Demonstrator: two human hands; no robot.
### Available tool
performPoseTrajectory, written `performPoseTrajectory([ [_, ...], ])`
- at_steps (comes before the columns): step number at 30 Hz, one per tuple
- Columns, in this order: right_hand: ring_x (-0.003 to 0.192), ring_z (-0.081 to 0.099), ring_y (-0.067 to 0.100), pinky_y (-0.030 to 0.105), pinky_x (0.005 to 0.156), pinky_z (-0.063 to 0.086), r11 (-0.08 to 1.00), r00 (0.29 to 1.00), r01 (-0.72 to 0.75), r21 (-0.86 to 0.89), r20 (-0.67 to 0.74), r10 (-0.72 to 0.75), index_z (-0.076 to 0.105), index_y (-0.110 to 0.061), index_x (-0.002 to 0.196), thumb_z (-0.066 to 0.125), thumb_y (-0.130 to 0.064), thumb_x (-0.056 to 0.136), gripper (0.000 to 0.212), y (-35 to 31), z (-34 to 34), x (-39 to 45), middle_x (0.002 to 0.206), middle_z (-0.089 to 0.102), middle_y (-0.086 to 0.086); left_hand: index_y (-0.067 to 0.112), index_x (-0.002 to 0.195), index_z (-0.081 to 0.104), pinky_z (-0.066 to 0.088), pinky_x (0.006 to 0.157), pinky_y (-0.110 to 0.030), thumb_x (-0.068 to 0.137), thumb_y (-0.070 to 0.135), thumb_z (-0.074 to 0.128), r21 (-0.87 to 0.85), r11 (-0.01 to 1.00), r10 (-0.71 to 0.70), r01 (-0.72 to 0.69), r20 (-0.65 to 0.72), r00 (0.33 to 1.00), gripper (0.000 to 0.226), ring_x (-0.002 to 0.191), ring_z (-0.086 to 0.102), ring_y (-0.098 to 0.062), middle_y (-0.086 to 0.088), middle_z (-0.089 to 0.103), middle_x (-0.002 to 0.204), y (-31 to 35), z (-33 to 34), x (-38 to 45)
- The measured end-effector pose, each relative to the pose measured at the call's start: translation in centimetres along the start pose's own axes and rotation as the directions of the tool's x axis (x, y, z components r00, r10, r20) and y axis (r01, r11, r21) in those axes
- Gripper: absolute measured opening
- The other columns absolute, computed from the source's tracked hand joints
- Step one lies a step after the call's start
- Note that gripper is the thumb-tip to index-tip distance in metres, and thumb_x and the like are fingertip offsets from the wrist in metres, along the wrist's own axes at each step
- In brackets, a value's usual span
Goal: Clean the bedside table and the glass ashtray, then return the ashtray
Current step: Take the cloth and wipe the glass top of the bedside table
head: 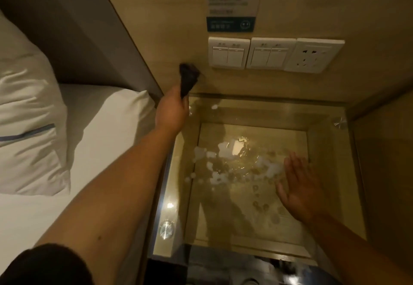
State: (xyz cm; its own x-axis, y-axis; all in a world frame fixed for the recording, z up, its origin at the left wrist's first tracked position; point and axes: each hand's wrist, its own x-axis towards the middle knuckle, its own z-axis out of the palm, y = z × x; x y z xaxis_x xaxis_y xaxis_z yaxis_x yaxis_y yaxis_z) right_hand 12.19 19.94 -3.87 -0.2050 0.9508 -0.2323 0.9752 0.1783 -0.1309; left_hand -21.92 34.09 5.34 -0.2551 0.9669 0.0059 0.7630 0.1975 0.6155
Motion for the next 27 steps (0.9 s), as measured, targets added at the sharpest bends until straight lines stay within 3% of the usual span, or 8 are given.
performPoseTrajectory([
  [1,0.142,0.022,0.033,0.038,0.118,0.003,1.000,1.000,-0.002,0.010,-0.010,0.003,0.029,-0.004,0.144,0.011,-0.057,0.094,0.075,0.1,0.1,0.0,0.154,0.022,0.017,0.014,0.140,0.044,0.043,0.089,-0.036,0.097,0.012,0.044,0.084,0.993,0.070,-0.077,0.083,0.994,0.042,0.117,0.053,-0.033,-0.015,0.055,0.131,-0.7,1.0,1.8],
  [3,0.142,0.022,0.033,0.035,0.118,-0.001,1.000,0.999,0.011,0.019,-0.040,-0.010,0.029,-0.005,0.145,0.014,-0.057,0.094,0.074,0.3,0.5,0.0,0.154,0.022,0.017,0.016,0.150,0.026,0.025,0.113,-0.040,0.097,0.005,0.041,0.255,0.942,0.115,-0.219,0.368,0.923,0.057,0.140,0.030,-0.029,-0.014,0.032,0.153,-2.0,3.3,3.9],
  [5,0.142,0.022,0.034,0.035,0.119,-0.002,0.999,0.997,0.030,0.028,-0.073,-0.027,0.030,-0.004,0.145,0.017,-0.055,0.094,0.073,0.6,0.8,0.2,0.153,0.024,0.019,0.015,0.153,0.015,0.005,0.119,-0.039,0.098,0.009,0.041,0.379,0.854,0.141,-0.356,0.490,0.860,0.062,0.148,0.008,-0.023,-0.009,0.012,0.161,-3.7,5.8,4.0],
  [10,0.140,0.025,0.035,0.038,0.118,0.004,0.999,0.993,0.050,0.017,-0.110,-0.048,0.029,-0.003,0.144,0.017,-0.054,0.095,0.072,0.8,1.3,0.2,0.152,0.026,0.020,0.016,0.153,0.013,0.002,0.120,-0.040,0.100,0.029,0.038,0.389,0.805,0.280,-0.448,0.416,0.865,0.060,0.148,0.004,-0.019,-0.004,0.007,0.161,-5.3,6.8,2.6],
  [13,0.141,0.023,0.034,0.040,0.117,0.007,0.999,0.995,0.032,0.004,-0.098,-0.031,0.027,-0.004,0.145,0.013,-0.056,0.094,0.074,0.8,1.2,0.1,0.152,0.025,0.018,0.016,0.153,0.013,0.002,0.120,-0.039,0.101,0.030,0.035,0.377,0.807,0.275,-0.455,0.442,0.854,0.058,0.148,0.003,-0.018,-0.003,0.008,0.162,-5.2,6.6,2.4],
  [18,0.142,0.017,0.029,0.036,0.117,0.002,1.000,0.996,0.019,-0.012,-0.082,-0.020,0.031,-0.003,0.144,0.029,-0.049,0.089,0.072,0.5,0.8,0.1,0.152,0.028,0.020,0.017,0.153,0.016,0.003,0.120,-0.039,0.100,0.030,0.036,0.357,0.813,0.282,-0.461,0.451,0.847,0.059,0.148,0.006,-0.019,-0.003,0.012,0.161,-6.0,5.9,-2.0],
  [22,0.145,0.007,0.024,0.032,0.116,-0.005,1.000,0.997,0.006,-0.012,-0.073,-0.007,0.025,-0.007,0.147,0.023,-0.051,0.088,0.074,0.3,0.7,-0.1,0.157,0.018,0.015,0.017,0.153,0.017,0.002,0.120,-0.039,0.099,0.032,0.038,0.345,0.826,0.261,-0.445,0.465,0.846,0.060,0.148,0.006,-0.018,-0.002,0.012,0.161,-6.7,5.0,-7.6],
  [27,0.146,0.007,0.025,0.039,0.118,0.004,0.999,0.999,-0.005,-0.034,-0.055,0.003,0.018,-0.010,0.150,0.016,-0.053,0.090,0.075,0.2,0.6,-0.1,0.159,0.013,0.013,0.016,0.152,0.018,0.001,0.120,-0.039,0.097,0.033,0.034,0.338,0.826,0.250,-0.451,0.498,0.830,0.060,0.148,0.008,-0.019,-0.004,0.015,0.160,-8.3,3.8,-15.0],
])
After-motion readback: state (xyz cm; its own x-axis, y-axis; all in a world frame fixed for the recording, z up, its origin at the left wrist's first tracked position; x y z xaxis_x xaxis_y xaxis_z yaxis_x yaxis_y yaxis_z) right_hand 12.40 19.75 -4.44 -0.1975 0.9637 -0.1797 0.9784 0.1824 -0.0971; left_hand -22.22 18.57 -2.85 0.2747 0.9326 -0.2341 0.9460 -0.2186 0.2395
